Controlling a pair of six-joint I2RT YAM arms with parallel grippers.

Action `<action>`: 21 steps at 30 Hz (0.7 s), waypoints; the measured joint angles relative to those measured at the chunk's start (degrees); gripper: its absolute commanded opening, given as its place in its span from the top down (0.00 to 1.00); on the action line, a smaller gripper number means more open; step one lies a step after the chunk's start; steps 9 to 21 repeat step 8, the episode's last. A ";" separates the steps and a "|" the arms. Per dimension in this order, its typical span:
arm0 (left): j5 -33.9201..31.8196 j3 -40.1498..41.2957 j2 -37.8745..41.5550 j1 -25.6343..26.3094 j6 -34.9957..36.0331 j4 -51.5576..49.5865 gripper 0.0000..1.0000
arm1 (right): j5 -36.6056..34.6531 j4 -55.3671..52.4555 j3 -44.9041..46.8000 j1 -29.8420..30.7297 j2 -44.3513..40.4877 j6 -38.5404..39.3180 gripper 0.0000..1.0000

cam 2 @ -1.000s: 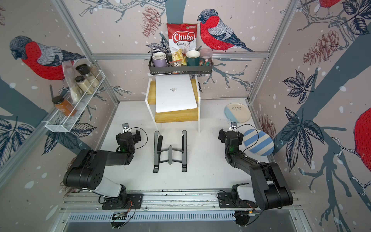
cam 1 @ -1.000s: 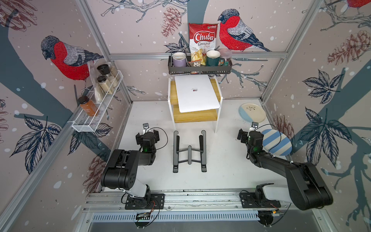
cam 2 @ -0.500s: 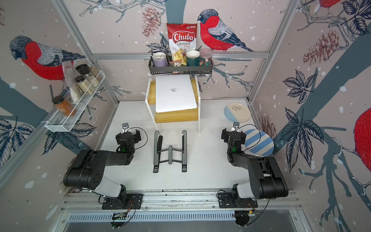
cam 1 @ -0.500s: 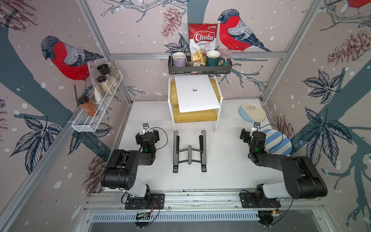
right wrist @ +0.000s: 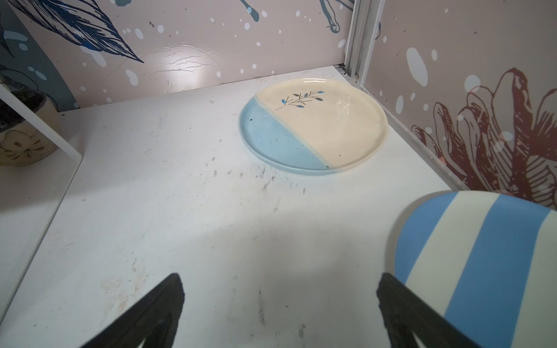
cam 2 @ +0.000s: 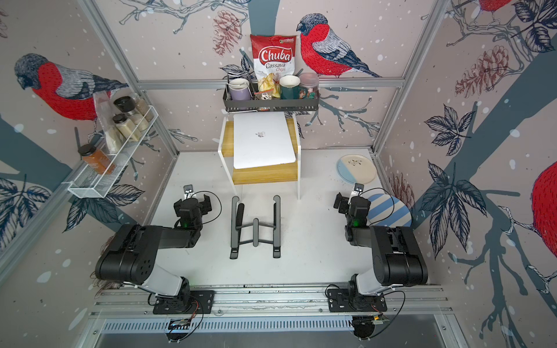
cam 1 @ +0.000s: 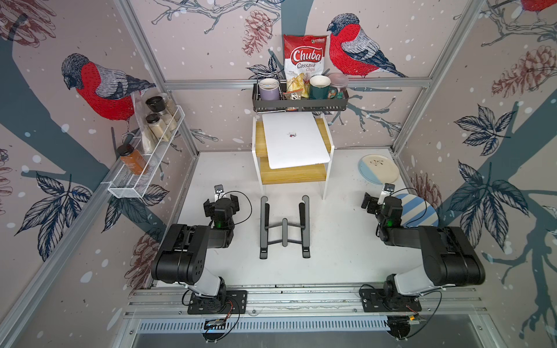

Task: Close the laptop lid and set it aside
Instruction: Reset both arms

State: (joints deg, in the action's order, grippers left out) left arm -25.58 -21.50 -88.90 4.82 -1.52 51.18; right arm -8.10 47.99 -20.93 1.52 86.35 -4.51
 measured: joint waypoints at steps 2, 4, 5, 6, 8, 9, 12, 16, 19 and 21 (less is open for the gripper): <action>0.00 0.02 0.00 0.00 0.00 0.00 0.04 | 0.15 0.02 0.00 0.00 0.00 0.00 0.00; 0.00 0.02 0.00 0.00 0.00 0.02 0.04 | 0.15 0.00 0.00 0.04 0.00 0.00 0.00; 0.00 0.02 0.00 0.00 0.00 0.02 0.04 | 0.15 0.00 0.00 0.07 0.00 0.00 0.00; 0.00 0.02 0.00 0.00 0.00 0.02 0.04 | 0.15 0.00 0.00 0.09 0.00 0.00 0.00; 0.00 0.02 0.00 0.00 0.00 0.02 0.04 | 0.15 0.00 -0.09 0.09 0.00 -0.02 0.00; 0.00 0.02 0.00 0.00 0.00 0.02 0.04 | 0.15 0.00 -0.09 0.09 0.00 -0.02 0.00; 0.00 0.02 0.00 0.00 0.00 0.02 0.04 | 0.15 0.00 -0.09 0.09 0.00 -0.02 0.00; 0.00 0.02 0.00 0.00 0.00 0.02 0.04 | 0.15 0.00 -0.09 0.09 0.00 -0.02 0.00; 0.00 0.02 0.00 0.00 0.00 0.02 0.04 | 0.15 0.00 -0.09 0.09 0.00 -0.02 0.00; 0.00 0.02 0.00 0.00 0.00 0.02 0.04 | 0.15 0.00 -0.09 0.09 0.00 -0.02 0.00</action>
